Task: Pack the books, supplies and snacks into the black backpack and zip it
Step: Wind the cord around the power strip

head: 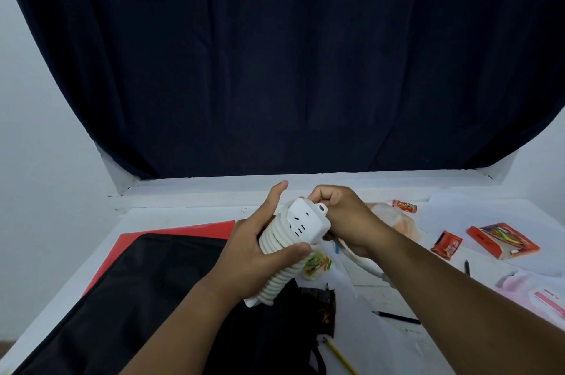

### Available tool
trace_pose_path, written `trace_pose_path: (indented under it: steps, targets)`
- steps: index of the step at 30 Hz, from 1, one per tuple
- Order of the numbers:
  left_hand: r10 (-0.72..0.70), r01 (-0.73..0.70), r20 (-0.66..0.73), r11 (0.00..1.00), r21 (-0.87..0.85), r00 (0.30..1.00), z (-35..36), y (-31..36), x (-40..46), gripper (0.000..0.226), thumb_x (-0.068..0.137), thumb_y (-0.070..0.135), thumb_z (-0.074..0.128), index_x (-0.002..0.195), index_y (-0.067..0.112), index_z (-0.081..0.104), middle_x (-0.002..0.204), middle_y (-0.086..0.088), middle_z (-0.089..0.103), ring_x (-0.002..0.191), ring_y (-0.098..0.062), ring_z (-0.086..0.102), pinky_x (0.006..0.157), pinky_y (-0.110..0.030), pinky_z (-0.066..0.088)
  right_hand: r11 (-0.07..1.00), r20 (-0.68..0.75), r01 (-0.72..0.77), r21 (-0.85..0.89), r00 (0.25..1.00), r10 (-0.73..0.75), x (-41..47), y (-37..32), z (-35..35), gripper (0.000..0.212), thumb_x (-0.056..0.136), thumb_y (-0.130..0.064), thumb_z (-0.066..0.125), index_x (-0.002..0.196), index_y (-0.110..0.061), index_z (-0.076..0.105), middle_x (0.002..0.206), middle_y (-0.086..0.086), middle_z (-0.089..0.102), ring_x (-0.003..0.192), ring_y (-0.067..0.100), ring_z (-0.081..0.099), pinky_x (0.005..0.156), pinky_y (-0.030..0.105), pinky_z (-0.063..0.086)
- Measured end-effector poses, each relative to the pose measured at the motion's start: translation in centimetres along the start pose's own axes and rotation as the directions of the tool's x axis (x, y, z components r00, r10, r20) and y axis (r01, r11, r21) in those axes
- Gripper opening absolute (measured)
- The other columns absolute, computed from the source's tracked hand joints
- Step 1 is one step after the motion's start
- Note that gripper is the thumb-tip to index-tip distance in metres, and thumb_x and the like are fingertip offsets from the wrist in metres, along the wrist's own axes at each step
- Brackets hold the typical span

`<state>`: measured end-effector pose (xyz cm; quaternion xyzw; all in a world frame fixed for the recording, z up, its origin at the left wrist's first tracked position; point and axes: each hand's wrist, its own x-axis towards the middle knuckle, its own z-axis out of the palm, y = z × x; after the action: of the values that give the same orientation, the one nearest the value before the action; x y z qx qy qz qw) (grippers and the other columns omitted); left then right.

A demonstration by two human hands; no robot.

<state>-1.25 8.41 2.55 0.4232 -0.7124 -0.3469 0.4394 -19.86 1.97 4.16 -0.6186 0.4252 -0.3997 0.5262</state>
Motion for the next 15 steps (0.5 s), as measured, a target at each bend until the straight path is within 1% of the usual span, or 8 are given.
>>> trace_pose_path:
  steps: [2, 4, 6, 7, 9, 11, 13, 15]
  targets:
    - [0.019, -0.02, -0.026, 0.999, -0.045, 0.999, 0.3, 0.2, 0.0, 0.082, 0.075, 0.049, 0.076, 0.144, 0.052, 0.033, 0.122, 0.026, 0.066, 0.114, -0.002, 0.063, 0.088, -0.014, 0.051, 1.0, 0.062, -0.009, -0.017, 0.998, 0.01, -0.5, 0.6, 0.2, 0.036, 0.09, 0.0, 0.054, 0.06, -0.02, 0.06, 0.06, 0.009, 0.052, 0.05, 0.017, 0.038, 0.048, 0.024, 0.029]
    - [0.038, -0.041, -0.067, 0.998, -0.052, 0.997, 0.4, 0.2, 0.1, 0.072, 0.075, 0.046, 0.077, 0.14, 0.048, 0.044, 0.121, 0.022, 0.067, 0.112, -0.004, 0.065, 0.085, -0.015, 0.052, 1.0, 0.1, -0.003, -0.025, 0.995, 0.006, -1.1, 0.7, 0.1, 0.032, 0.09, -0.001, 0.05, 0.066, -0.016, 0.066, 0.063, 0.011, 0.051, 0.049, 0.017, 0.038, 0.048, 0.025, 0.029]
    - [0.071, -0.078, -0.118, 0.995, -0.062, 0.991, 0.2, 0.1, 0.0, 0.053, 0.078, 0.04, 0.076, 0.128, 0.04, 0.059, 0.112, 0.008, 0.071, 0.1, -0.013, 0.068, 0.079, -0.022, 0.056, 0.994, 0.107, 0.009, -0.105, 0.994, 0.002, -1.6, 0.9, -0.4, 0.021, 0.093, -0.008, 0.056, 0.079, -0.011, 0.071, 0.064, 0.009, 0.057, 0.048, 0.017, 0.043, 0.047, 0.025, 0.032]
    - [0.067, -0.08, -0.147, 0.994, -0.08, 0.987, 0.0, 0.0, -0.1, 0.044, 0.079, 0.039, 0.076, 0.121, 0.036, 0.063, 0.107, 0.004, 0.071, 0.095, -0.015, 0.069, 0.077, -0.024, 0.057, 0.987, 0.111, 0.014, -0.157, 0.994, 0.003, -1.8, 1.1, -0.7, 0.02, 0.095, -0.017, 0.061, 0.079, -0.012, 0.072, 0.062, 0.005, 0.06, 0.047, 0.016, 0.045, 0.047, 0.024, 0.035]
    - [0.027, -0.045, -0.19, 0.995, -0.09, 0.981, -0.3, -0.1, -0.1, 0.04, 0.078, 0.039, 0.079, 0.115, 0.032, 0.064, 0.103, 0.005, 0.071, 0.09, -0.014, 0.069, 0.072, -0.023, 0.057, 0.965, 0.115, 0.028, -0.261, 0.993, 0.002, -2.2, 1.7, -1.4, 0.022, 0.092, -0.036, 0.067, 0.077, -0.021, 0.073, 0.058, -0.002, 0.061, 0.048, 0.014, 0.049, 0.048, 0.027, 0.04]
    - [-0.032, 0.017, -0.225, 0.997, -0.069, 0.974, -0.3, -0.6, 0.0, 0.043, 0.077, 0.038, 0.085, 0.113, 0.029, 0.064, 0.1, 0.007, 0.072, 0.087, -0.011, 0.07, 0.069, -0.022, 0.056, 0.885, 0.14, 0.101, -0.454, 0.989, -0.041, -2.5, 2.2, -2.2, 0.018, 0.089, -0.044, 0.068, 0.085, -0.028, 0.074, 0.058, -0.009, 0.058, 0.05, 0.007, 0.049, 0.053, 0.029, 0.041]
    - [-0.092, 0.069, -0.286, 0.994, -0.09, 0.954, -0.3, -1.2, 0.0, 0.042, 0.074, 0.039, 0.08, 0.111, 0.028, 0.064, 0.095, 0.006, 0.073, 0.081, -0.012, 0.071, 0.066, -0.023, 0.056, 0.764, 0.154, 0.156, -0.626, 0.985, -0.074, -2.8, 2.6, -2.9, 0.016, 0.09, -0.045, 0.067, 0.087, -0.03, 0.072, 0.061, -0.015, 0.059, 0.053, 0.003, 0.05, 0.055, 0.025, 0.039]
    - [-0.129, 0.108, -0.312, 0.991, -0.083, 0.941, -0.5, -1.6, 0.1, 0.04, 0.073, 0.041, 0.078, 0.109, 0.03, 0.063, 0.092, 0.005, 0.073, 0.078, -0.013, 0.071, 0.064, -0.024, 0.057, 0.69, 0.135, 0.185, -0.7, 0.983, -0.126, -3.1, 2.8, -3.4, 0.017, 0.092, -0.042, 0.063, 0.083, -0.03, 0.07, 0.068, -0.014, 0.062, 0.06, 0.005, 0.053, 0.056, 0.027, 0.04]
